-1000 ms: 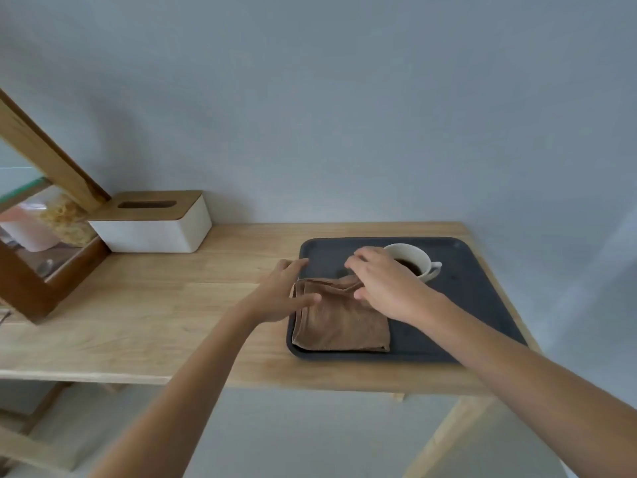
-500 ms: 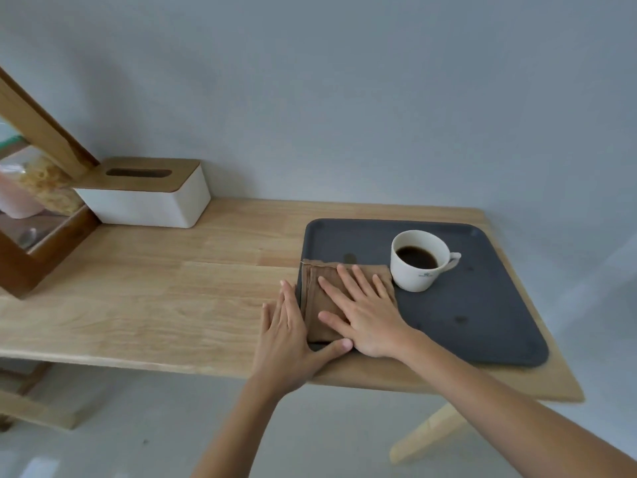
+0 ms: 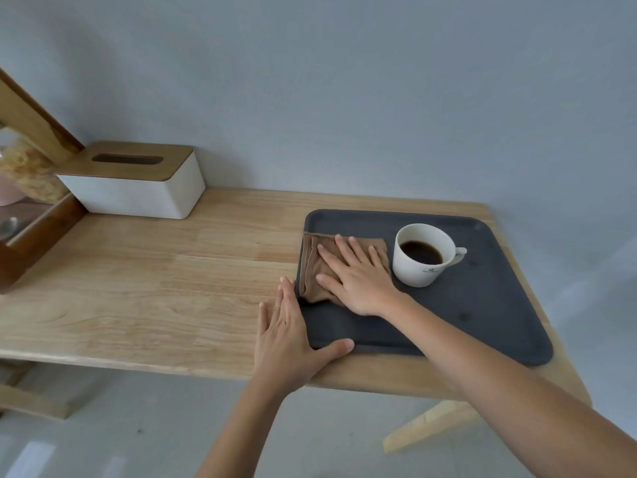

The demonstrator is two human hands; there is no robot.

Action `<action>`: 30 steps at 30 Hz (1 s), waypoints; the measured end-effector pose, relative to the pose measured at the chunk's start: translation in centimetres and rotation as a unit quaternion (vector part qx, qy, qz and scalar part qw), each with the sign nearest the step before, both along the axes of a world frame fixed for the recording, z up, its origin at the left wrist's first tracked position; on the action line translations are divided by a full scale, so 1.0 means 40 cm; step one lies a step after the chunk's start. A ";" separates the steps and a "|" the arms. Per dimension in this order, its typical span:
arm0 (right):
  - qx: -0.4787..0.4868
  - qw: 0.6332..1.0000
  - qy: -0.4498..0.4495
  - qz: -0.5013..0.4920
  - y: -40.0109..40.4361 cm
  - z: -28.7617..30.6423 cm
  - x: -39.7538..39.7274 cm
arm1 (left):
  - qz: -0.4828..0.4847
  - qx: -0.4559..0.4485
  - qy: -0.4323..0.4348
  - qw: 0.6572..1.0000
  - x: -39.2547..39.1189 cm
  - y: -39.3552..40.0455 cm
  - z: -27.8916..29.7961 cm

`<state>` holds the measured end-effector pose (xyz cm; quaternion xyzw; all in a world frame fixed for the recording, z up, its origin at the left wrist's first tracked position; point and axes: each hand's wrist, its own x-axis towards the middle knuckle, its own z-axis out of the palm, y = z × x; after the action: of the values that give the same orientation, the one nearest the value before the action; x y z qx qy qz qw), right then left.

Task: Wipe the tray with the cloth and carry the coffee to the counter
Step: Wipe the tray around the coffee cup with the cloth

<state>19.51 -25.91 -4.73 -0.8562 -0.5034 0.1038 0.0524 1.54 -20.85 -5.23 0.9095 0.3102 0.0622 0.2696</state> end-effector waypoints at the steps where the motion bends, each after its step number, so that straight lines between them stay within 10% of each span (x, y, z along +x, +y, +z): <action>1: 0.000 1.000 -0.001 -0.007 0.019 0.001 0.015 | 0.000 0.000 0.002 1.000 0.000 -0.001 0.003; 13: 0.013 0.999 -0.014 -0.047 0.118 -0.010 0.079 | -0.004 0.016 0.045 0.999 -0.001 -0.005 0.016; 30: 0.071 0.982 0.124 0.119 -0.257 0.018 -0.018 | -0.003 0.099 0.025 0.995 0.001 0.007 -0.012</action>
<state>18.81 -36.20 -3.99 -0.7646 -0.5975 0.1787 0.1628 1.59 -20.59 -5.69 0.9339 0.3068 0.0689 0.1704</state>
